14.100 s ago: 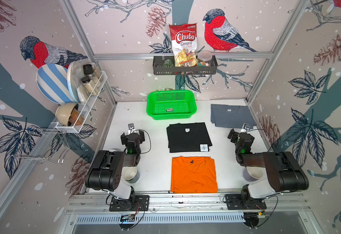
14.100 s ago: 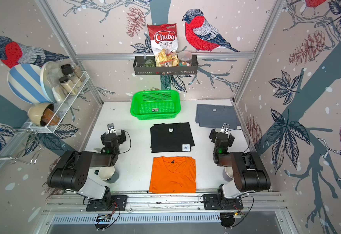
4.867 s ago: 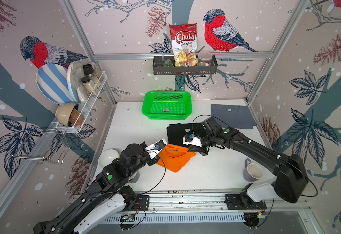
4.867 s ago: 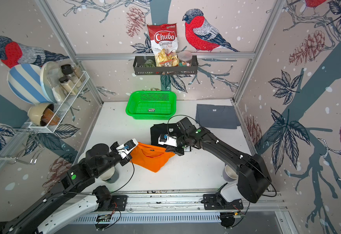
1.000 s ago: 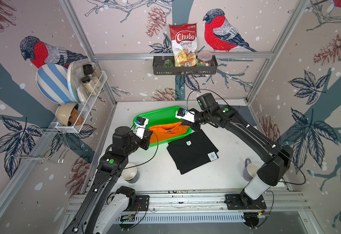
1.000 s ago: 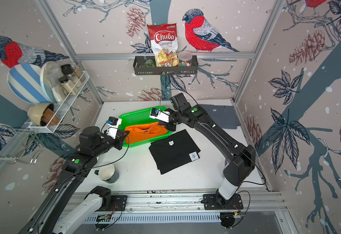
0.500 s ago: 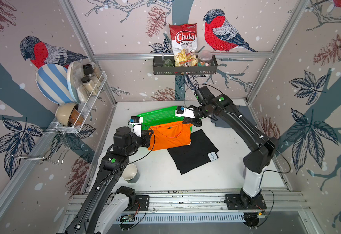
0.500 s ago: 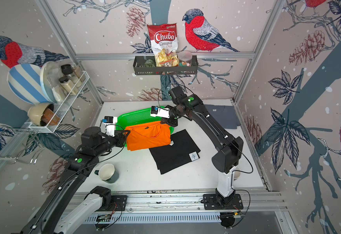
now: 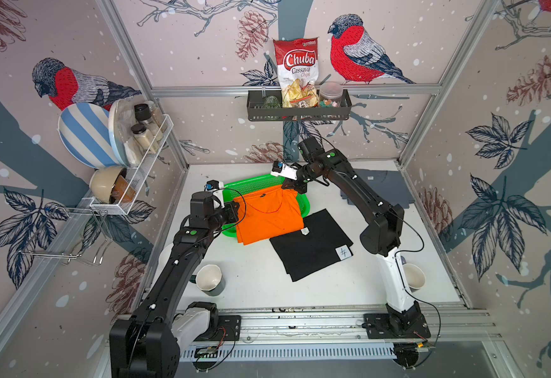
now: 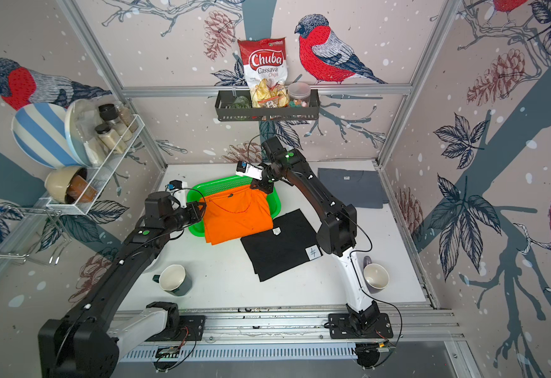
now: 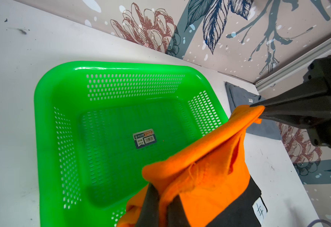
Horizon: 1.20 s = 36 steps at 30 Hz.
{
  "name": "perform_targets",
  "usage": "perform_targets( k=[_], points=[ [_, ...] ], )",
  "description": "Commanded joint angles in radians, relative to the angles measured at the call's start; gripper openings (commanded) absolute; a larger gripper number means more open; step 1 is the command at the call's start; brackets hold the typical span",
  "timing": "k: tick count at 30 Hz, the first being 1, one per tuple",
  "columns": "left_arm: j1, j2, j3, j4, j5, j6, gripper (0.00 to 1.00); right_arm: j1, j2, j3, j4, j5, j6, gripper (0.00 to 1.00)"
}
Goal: Put the folded t-shirts into the basket
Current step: Place the T-shirt in the bin.
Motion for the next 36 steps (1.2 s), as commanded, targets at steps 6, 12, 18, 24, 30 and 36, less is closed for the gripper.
perform_targets(
  k=[6,12,18,24,30,36],
  points=[
    [0.014,0.205,0.076,0.098,-0.041,0.063,0.0,0.021,0.06,-0.044,0.24,0.127,0.021,0.0],
    [0.014,0.337,0.111,0.112,-0.09,0.104,0.0,0.021,0.105,-0.078,0.395,0.166,0.031,0.0],
    [0.015,0.41,0.111,0.14,-0.102,0.104,0.0,0.021,0.154,-0.095,0.484,0.175,0.026,0.0],
    [0.015,0.457,0.094,0.181,-0.165,0.112,0.0,0.017,0.197,-0.115,0.576,0.205,0.031,0.01],
    [0.015,0.535,0.145,0.164,-0.127,0.122,0.0,0.016,0.213,-0.143,0.636,0.213,0.032,0.04],
    [0.015,0.581,0.207,0.114,-0.161,0.132,0.0,0.017,0.219,-0.159,0.678,0.247,0.045,0.2]
  ],
)
